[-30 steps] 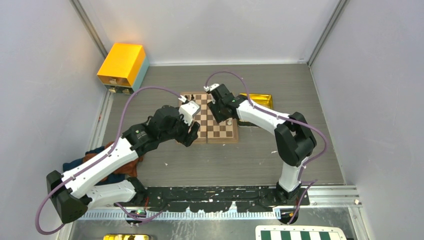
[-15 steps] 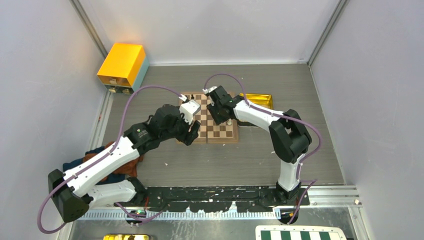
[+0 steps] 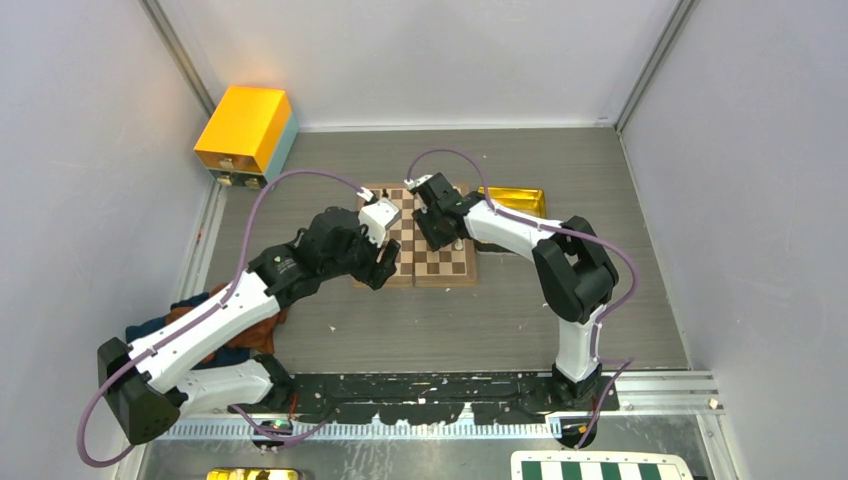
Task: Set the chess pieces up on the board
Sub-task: Pick up the chess piece from the chessboard.
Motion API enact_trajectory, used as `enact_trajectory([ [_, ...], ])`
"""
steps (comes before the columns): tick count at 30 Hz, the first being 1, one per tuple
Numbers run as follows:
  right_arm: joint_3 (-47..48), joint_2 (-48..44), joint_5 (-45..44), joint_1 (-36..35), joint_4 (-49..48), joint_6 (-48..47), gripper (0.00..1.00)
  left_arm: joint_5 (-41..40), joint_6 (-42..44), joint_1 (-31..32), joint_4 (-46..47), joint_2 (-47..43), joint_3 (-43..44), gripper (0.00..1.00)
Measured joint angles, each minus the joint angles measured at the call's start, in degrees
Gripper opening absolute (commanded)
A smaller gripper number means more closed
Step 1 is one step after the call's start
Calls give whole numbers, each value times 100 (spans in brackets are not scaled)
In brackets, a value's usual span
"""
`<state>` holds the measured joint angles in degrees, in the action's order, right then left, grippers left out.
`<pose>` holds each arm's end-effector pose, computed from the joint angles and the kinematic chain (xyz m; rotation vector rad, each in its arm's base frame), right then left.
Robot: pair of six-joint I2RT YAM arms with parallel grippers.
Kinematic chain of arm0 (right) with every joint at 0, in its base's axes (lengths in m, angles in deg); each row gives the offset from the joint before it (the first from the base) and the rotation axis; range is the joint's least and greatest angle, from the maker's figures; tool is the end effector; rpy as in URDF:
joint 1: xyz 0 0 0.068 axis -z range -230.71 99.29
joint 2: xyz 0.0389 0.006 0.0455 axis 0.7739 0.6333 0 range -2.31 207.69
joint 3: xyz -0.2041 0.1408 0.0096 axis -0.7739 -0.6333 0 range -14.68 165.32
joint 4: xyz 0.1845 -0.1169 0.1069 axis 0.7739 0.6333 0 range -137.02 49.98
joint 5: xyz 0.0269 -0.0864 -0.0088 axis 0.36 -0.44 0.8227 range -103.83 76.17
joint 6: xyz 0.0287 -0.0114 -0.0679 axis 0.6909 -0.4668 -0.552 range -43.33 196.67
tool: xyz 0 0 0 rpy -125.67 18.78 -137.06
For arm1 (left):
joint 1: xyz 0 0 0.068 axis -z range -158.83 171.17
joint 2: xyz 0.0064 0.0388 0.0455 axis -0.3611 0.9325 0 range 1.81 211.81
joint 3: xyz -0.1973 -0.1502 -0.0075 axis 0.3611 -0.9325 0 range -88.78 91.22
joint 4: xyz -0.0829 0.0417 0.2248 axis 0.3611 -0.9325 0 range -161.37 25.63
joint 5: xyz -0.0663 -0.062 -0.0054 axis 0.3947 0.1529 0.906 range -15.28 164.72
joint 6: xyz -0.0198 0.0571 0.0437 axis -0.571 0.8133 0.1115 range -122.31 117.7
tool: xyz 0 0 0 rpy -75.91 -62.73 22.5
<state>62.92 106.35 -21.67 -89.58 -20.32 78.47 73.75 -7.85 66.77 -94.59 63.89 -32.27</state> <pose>0.3112 0.2399 0.1594 -0.7677 2.4496 0.0930 0.1752 -0.1775 0.2820 0.7571 2.1051 -0.4773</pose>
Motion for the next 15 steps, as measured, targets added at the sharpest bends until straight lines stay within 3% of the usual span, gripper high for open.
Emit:
enact_trajectory([
  [15,0,15,-17,0,-144,-22,49,168,0,-74,0,20,0,64],
])
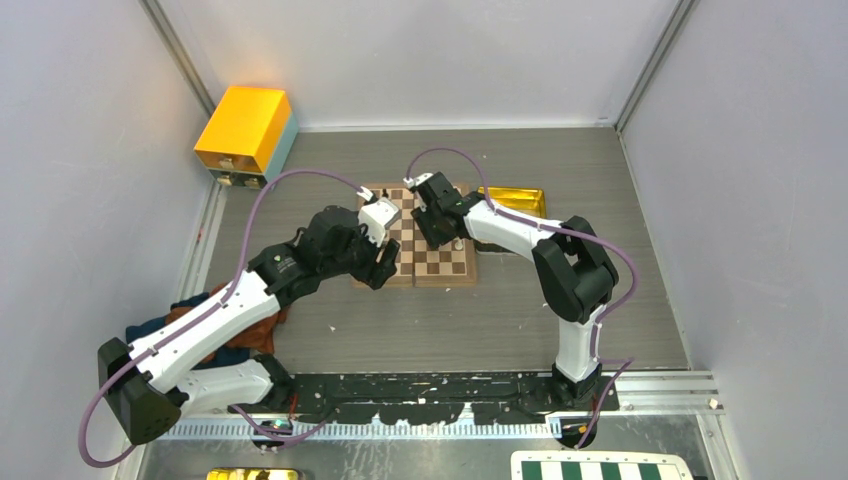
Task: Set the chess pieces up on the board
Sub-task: Pick up the chess piece from the chessboard.
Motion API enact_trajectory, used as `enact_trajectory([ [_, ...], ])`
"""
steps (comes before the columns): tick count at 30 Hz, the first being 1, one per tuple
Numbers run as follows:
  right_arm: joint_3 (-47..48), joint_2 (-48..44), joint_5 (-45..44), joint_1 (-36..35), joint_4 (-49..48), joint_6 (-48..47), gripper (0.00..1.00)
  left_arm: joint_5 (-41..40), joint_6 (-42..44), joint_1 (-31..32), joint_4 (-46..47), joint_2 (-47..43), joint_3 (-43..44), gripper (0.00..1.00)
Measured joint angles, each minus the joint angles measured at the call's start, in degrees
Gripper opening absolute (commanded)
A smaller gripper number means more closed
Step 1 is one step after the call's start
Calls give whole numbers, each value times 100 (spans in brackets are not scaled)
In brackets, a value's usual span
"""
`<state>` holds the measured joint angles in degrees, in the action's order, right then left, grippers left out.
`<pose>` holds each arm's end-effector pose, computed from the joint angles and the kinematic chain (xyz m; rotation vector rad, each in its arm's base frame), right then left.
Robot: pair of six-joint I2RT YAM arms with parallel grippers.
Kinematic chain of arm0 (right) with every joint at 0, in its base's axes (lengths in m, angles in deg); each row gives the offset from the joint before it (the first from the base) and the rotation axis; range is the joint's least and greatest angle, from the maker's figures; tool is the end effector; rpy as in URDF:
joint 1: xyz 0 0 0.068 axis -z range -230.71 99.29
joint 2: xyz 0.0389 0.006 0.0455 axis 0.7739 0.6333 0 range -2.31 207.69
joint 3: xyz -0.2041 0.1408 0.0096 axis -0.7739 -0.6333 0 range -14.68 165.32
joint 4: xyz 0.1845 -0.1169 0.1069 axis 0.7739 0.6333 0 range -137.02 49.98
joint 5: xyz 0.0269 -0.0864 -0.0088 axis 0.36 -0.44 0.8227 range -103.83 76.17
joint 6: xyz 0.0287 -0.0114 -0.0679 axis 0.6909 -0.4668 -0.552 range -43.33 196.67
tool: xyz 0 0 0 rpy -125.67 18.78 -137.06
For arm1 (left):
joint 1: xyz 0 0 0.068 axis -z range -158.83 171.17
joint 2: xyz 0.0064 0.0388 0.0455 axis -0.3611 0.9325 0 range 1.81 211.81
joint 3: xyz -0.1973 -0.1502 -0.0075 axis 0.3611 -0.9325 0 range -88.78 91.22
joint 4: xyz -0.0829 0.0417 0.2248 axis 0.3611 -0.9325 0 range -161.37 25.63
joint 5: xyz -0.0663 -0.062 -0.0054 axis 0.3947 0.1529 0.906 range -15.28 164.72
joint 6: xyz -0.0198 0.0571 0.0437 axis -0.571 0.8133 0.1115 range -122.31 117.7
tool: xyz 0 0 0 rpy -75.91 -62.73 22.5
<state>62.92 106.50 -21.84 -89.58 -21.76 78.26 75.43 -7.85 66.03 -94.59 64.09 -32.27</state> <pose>0.3137 0.2416 0.1603 -0.7624 2.4279 0.0980 0.1766 -0.1769 0.2812 0.7620 2.1118 -0.4999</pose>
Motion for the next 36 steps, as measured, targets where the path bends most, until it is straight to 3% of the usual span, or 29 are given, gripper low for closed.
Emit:
enact_trajectory([
  [36,-42,0,92,81,-219,33,51,87,2,-26,-2,57,0,62],
])
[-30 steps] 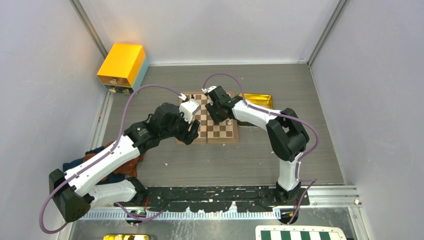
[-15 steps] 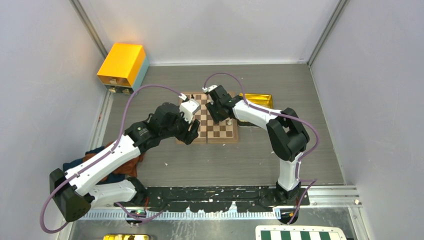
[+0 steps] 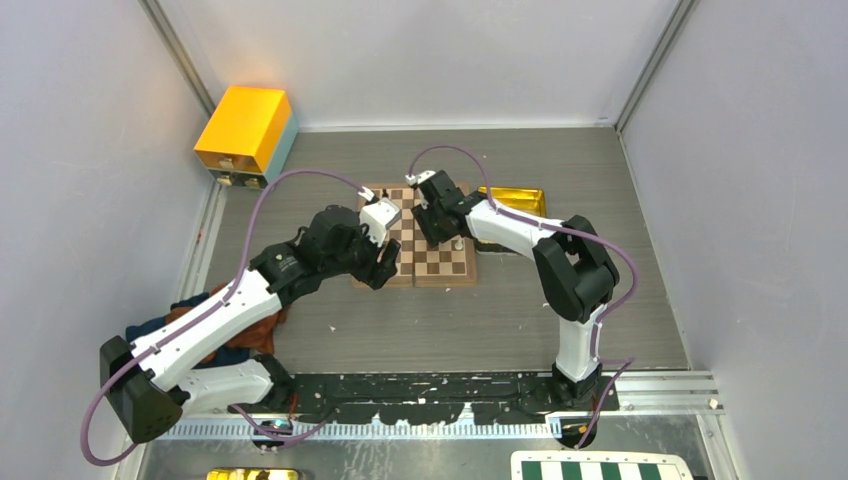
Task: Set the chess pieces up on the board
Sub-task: Pick up the chess piece from the chessboard.
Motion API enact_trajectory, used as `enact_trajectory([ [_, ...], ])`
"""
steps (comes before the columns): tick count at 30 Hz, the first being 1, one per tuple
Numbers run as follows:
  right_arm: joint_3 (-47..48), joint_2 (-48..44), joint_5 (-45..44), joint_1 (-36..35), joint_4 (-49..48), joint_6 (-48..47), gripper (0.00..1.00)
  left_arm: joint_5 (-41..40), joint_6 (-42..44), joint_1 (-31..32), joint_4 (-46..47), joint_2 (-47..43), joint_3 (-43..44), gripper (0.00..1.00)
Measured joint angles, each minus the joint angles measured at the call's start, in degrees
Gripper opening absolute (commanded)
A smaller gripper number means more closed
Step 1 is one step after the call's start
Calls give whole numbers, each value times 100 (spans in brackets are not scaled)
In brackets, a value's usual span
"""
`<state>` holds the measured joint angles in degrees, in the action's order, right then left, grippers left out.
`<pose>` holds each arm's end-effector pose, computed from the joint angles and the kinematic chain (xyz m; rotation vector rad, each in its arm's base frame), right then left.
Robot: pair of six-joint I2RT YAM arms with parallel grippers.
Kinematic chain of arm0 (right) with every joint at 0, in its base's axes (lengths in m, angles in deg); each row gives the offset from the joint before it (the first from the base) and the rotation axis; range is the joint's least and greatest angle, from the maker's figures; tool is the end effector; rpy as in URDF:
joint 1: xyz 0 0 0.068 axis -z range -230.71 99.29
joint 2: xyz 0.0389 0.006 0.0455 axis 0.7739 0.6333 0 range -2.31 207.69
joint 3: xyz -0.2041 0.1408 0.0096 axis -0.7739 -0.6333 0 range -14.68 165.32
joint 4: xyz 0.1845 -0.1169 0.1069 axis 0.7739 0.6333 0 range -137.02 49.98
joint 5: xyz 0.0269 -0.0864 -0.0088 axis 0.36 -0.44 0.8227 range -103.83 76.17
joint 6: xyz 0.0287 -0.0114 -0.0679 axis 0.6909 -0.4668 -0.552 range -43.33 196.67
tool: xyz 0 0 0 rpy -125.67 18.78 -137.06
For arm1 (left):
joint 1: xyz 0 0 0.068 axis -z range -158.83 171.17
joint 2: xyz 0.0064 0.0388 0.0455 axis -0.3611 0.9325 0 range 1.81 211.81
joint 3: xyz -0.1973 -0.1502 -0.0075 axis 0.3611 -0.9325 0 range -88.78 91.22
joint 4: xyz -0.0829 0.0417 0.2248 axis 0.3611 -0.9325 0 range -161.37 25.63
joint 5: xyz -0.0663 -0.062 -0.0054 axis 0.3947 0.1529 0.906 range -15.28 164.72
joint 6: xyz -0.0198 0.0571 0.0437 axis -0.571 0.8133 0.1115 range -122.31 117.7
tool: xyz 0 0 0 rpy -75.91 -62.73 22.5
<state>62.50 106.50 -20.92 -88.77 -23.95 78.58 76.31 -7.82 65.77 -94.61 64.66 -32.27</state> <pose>0.3188 0.2398 0.1609 -0.7344 2.4101 0.1274 0.1779 -0.1780 0.2789 0.7702 2.1223 -0.5096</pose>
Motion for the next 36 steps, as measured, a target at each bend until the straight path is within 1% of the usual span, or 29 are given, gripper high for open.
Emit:
enact_trajectory([
  [14,-26,107,153,31,-57,107,51,2,-2,0,2,4,-7,62],
  [20,-28,107,190,31,-76,133,49,9,0,-4,4,4,-11,62],
  [22,-28,107,192,31,-76,142,47,17,0,-9,4,4,-13,62],
  [25,-28,107,195,31,-79,146,40,22,0,-11,11,4,-26,62],
  [33,-61,107,181,31,-111,175,26,28,-2,-11,44,4,-61,62],
  [36,-83,107,166,31,-157,188,24,48,-2,-15,46,4,-61,62],
])
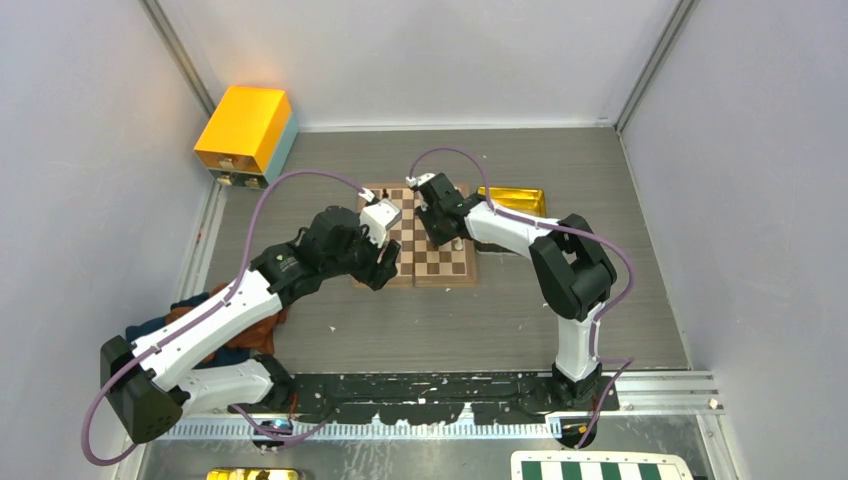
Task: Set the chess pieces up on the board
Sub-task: Pick up the chess piece from the chessboard.
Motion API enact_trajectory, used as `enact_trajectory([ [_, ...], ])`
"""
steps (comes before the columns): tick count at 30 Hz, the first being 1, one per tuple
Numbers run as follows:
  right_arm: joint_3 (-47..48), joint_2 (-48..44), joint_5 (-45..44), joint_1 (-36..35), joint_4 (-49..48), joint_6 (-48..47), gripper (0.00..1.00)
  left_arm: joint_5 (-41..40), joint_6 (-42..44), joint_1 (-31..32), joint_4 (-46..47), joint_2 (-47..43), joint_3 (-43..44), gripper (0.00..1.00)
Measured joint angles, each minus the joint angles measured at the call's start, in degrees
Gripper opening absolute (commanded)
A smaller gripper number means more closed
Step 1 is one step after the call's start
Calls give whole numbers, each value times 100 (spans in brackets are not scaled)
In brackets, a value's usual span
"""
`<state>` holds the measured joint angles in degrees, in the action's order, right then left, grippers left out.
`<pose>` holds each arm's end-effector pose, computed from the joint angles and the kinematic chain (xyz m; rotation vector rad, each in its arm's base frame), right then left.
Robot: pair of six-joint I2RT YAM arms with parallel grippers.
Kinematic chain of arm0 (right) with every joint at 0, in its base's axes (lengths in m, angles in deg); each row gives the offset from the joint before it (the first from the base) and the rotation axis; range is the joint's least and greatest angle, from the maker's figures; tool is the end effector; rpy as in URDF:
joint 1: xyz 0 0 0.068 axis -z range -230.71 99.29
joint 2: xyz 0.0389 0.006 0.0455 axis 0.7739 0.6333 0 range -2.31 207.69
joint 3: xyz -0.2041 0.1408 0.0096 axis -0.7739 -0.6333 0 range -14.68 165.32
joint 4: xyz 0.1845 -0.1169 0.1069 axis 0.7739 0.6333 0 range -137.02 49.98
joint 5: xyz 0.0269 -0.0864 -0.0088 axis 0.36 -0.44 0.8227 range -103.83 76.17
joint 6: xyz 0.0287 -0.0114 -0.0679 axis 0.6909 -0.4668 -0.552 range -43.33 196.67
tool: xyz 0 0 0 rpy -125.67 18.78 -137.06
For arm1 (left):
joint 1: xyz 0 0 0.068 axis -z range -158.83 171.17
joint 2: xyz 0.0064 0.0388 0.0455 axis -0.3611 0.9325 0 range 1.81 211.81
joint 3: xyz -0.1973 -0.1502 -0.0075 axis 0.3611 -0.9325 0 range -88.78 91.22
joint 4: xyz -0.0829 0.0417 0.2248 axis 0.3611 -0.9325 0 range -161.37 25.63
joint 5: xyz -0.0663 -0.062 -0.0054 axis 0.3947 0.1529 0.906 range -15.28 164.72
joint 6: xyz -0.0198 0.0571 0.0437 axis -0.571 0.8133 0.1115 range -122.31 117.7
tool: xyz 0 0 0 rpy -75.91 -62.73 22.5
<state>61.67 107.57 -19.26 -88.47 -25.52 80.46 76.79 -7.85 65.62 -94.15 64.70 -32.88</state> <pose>0.3200 0.2404 0.1514 -0.7039 2.4338 0.1709 0.1782 -0.1780 0.2760 0.7728 2.1263 -0.5162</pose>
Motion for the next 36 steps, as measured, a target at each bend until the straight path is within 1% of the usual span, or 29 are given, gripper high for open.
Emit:
enact_trajectory([
  [2,-9,-2,-7,0,-15,2,22,11,0,0,0,0,0,62],
  [10,-101,-55,-55,0,-101,42,9,13,-2,0,2,0,0,62],
  [15,-160,-98,-72,0,-133,68,3,13,-20,0,35,0,0,62],
  [21,-240,-168,-66,0,-129,66,1,13,-238,-70,125,2,-13,64],
  [25,-380,-343,4,0,-116,74,1,114,-697,-297,236,66,-13,68],
  [28,-501,-614,114,0,-87,92,1,315,-1207,-581,334,170,-13,70],
  [32,-699,-1213,361,0,-90,114,1,656,-1989,-903,501,352,-13,71],
  [36,-791,-1829,750,0,-96,136,1,994,-2750,-1073,728,564,-22,71],
])
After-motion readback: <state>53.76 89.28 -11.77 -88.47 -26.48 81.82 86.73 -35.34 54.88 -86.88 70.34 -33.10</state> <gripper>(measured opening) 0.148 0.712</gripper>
